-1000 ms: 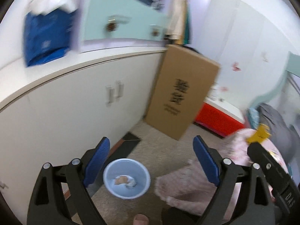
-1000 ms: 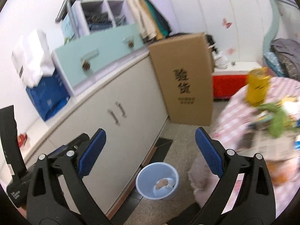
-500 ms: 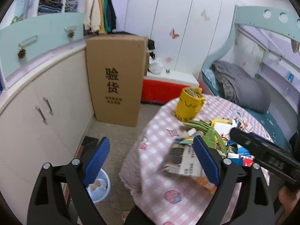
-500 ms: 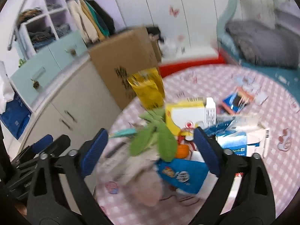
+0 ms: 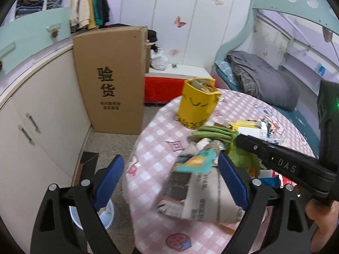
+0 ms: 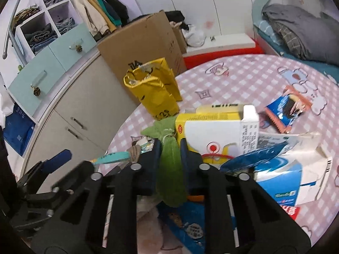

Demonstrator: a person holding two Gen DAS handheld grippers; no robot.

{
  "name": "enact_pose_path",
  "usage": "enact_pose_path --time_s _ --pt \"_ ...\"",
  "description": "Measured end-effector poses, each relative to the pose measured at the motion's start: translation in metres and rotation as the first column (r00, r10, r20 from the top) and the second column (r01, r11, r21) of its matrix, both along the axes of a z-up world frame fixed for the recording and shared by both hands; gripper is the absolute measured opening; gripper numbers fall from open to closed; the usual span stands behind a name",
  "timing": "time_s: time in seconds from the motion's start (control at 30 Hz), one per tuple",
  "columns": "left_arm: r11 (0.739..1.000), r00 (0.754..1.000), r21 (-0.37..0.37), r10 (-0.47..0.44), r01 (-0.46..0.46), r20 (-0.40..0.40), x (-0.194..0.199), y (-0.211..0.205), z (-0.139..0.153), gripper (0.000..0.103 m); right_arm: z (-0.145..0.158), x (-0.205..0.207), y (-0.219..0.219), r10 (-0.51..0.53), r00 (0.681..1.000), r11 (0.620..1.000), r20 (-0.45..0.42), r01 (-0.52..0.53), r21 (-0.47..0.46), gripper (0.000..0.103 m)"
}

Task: Collect trash
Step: 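Grasp the green leafy stalk with the right gripper while the left gripper grasps the teal wrapper, then carry both items to the blue wastebasket and open both grippers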

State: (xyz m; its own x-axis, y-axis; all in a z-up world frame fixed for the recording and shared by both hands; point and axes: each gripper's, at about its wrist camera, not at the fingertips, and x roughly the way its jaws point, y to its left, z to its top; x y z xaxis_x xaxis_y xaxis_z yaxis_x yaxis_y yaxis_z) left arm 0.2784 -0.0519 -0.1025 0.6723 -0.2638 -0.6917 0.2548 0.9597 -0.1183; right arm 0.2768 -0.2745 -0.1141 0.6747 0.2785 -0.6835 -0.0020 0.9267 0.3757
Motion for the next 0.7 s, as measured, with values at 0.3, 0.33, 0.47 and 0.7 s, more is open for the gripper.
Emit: enact_pose_path --time_s 0.3,0.33,0.47,0.7 --pt "0.996 0.993 -0.052 -0.081 0.077 -0.088 0.015 -0.024 -0.017 0.043 0.005 -0.012 -0.005 -0.013 1.0 1.0 0.027 0.013 0.005 0.013" --pt "0.995 0.992 -0.063 -0.088 0.083 -0.086 0.015 -0.025 -0.017 0.039 0.006 -0.014 -0.004 -0.015 0.999 1.0 0.032 0.015 0.005 0.013" --pt "0.99 0.994 -0.105 -0.104 0.099 -0.043 0.006 -0.025 -0.007 0.024 0.019 -0.022 -0.002 -0.017 0.998 1.0 0.065 0.017 -0.001 0.012" --pt "0.983 0.993 -0.146 -0.108 0.114 0.045 -0.014 -0.012 0.018 0.022 0.055 -0.042 0.004 -0.016 0.989 1.0 0.148 0.018 -0.006 0.011"
